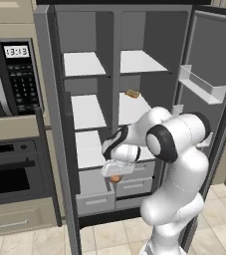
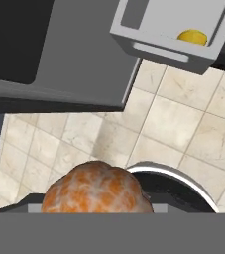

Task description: Take the lemon and tangerine from the fridge shelf and place them in the freezer drawer to begin freezing them.

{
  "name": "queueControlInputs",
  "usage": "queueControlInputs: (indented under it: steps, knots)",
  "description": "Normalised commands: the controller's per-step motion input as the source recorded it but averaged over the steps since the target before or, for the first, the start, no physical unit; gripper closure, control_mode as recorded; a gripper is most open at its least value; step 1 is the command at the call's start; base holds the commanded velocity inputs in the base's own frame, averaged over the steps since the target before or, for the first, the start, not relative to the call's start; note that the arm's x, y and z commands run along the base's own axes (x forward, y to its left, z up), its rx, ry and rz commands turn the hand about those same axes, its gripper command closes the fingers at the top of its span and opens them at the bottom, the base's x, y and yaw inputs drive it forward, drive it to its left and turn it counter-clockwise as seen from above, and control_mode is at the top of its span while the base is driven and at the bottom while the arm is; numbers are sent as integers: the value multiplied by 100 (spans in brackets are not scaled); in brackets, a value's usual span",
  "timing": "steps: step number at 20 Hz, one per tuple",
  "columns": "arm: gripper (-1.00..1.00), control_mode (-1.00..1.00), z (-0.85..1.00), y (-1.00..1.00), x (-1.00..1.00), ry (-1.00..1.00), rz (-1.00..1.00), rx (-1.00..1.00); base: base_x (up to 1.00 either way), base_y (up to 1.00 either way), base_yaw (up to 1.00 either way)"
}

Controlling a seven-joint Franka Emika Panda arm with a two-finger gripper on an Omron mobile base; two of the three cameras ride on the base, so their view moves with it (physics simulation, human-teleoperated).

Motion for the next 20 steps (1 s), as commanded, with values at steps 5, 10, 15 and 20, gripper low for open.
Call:
queueControlInputs:
  steps: [5, 10, 15, 20]
  knots:
    - [100, -100, -29, 0, 26, 0, 0, 0, 0, 0, 0]
    - [100, -100, -22, 4, 29, 0, -2, -1, 0, 0, 0]
    - [100, -100, -27, 14, 31, 0, -6, -3, 0, 0, 0]
    - [100, -100, -31, 20, 27, 0, -8, -4, 0, 0, 0]
